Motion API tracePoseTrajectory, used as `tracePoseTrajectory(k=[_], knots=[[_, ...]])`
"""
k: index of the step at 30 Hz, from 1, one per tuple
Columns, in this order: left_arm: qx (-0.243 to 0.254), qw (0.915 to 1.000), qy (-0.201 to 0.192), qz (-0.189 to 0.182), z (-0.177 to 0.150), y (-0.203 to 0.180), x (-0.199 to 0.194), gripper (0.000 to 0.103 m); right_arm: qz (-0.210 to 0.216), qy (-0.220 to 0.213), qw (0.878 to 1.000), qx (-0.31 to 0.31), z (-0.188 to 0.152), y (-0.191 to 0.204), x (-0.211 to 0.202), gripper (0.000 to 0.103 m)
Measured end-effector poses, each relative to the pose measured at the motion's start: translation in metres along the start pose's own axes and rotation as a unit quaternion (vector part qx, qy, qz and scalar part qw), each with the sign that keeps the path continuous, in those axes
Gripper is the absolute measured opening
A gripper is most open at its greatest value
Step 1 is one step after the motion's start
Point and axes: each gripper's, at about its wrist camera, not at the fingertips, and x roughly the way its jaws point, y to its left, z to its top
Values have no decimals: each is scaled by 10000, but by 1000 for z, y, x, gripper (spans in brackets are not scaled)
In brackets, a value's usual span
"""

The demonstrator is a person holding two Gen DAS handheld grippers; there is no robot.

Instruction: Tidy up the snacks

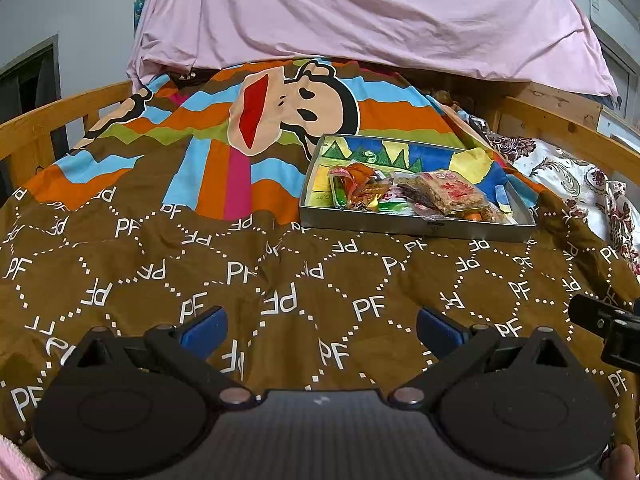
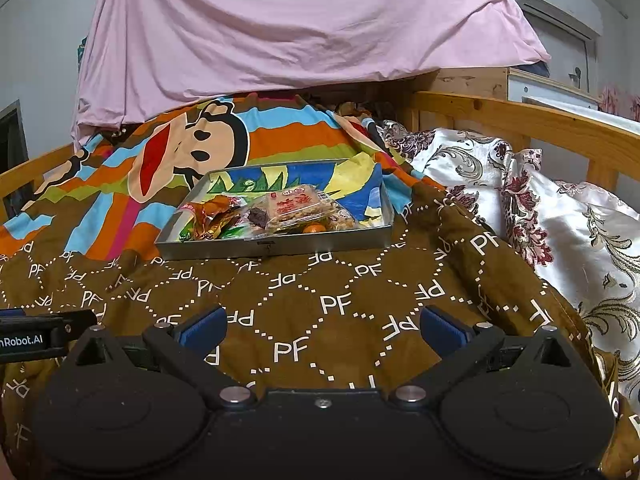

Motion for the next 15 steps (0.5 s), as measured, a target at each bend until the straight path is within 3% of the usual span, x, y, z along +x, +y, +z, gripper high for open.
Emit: tracePoseTrajectory(k=[15], knots=[[5, 10000, 16, -4, -1, -2, 0, 103, 1, 11, 10000, -21, -1, 1, 0, 102]])
